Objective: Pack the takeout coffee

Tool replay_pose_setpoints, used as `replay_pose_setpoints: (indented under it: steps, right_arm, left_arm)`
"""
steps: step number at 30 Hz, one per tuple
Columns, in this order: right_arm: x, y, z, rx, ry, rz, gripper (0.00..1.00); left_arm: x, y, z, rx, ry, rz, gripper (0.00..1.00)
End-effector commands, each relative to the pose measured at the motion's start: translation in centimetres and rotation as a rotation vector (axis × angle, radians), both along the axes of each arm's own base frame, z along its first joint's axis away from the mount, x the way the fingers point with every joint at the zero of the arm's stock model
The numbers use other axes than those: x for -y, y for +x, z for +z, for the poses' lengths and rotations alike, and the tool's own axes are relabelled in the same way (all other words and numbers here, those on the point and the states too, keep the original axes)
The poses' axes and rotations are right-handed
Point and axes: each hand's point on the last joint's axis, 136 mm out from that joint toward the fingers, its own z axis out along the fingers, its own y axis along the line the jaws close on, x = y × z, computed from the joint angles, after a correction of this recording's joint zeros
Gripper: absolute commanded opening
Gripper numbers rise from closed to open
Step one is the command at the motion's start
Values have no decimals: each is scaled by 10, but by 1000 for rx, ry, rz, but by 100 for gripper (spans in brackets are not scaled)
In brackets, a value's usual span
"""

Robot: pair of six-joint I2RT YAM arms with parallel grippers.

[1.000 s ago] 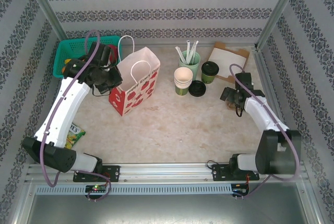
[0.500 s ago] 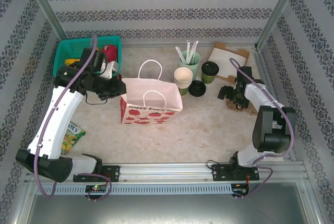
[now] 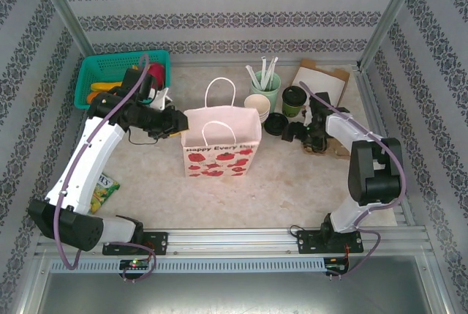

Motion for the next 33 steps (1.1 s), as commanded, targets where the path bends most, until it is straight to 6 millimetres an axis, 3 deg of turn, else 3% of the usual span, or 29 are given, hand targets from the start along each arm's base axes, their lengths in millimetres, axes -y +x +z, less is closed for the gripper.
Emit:
replay_pose_setpoints:
  steps: [1, 5, 8, 11, 13, 15, 18, 26, 33]
  right_arm:
    - [-44, -16, 18, -24, 135, 52, 86]
    - [-87, -30, 30, -47, 208, 104, 87]
    - [-107, -35, 46, -21, 244, 132, 89]
    - [-83, -33, 61, 33, 143, 139, 90]
    - [-44, -30, 62, 53, 4, 117, 89]
    - [-16, -29, 60, 52, -79, 119, 86]
    - [6, -28, 51, 49, -179, 157, 80]
    - [18, -18, 21, 33, -284, 320, 47]
    - [22, -5, 5, 17, -350, 307, 36]
  left_arm:
    - [2, 5, 5, 22, -28, -5, 38]
    - [3, 5, 8, 43, -19, -36, 50]
    - [1, 6, 13, 82, -5, -56, 71]
    - [-2, 8, 15, 112, 11, -69, 87]
    - [-3, 9, 18, 146, 11, -78, 97]
    - [-4, 12, 22, 186, 4, -74, 100]
    - [-4, 17, 32, 253, -30, -64, 100]
    - [-29, 29, 49, 428, 47, 74, 100]
    - [-50, 30, 45, 452, 128, 168, 100]
